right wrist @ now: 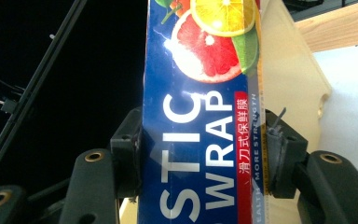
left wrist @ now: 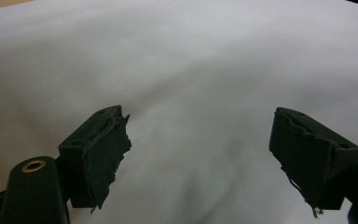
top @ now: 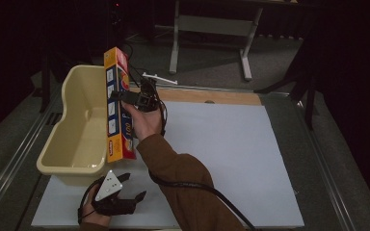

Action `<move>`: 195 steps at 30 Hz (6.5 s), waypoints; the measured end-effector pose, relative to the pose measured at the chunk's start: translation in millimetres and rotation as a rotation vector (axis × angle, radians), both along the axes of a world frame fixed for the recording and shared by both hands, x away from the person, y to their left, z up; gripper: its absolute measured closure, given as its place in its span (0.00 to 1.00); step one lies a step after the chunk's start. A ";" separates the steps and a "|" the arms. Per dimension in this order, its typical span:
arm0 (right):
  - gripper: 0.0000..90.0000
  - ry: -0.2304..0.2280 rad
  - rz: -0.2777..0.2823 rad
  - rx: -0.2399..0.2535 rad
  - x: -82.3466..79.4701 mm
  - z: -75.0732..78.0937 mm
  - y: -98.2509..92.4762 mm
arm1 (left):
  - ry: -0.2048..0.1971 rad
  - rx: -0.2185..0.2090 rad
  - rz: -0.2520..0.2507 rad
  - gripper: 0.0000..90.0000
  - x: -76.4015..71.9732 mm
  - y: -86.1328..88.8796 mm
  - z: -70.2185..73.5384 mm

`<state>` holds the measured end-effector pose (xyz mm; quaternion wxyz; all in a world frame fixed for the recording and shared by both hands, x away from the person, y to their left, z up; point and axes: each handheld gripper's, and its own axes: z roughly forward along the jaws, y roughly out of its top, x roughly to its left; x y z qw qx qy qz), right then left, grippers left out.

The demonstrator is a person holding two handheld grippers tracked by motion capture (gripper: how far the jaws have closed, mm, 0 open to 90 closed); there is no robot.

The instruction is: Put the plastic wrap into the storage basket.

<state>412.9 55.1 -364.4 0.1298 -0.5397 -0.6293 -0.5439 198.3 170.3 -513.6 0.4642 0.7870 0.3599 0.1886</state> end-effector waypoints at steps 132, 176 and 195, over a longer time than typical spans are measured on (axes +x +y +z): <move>0.38 -0.362 0.283 -0.398 -27.7 -59.6 -33.0 | -0.009 0.004 0.008 0.21 -1.8 0.3 0.9; 0.27 -0.504 0.466 -0.636 -104.9 -127.5 -218.4 | -0.006 0.007 0.013 0.21 0.6 -0.5 1.3; 0.30 -0.539 0.244 -0.555 -135.1 -134.6 -304.5 | -0.012 0.000 0.015 0.21 -1.3 1.6 3.3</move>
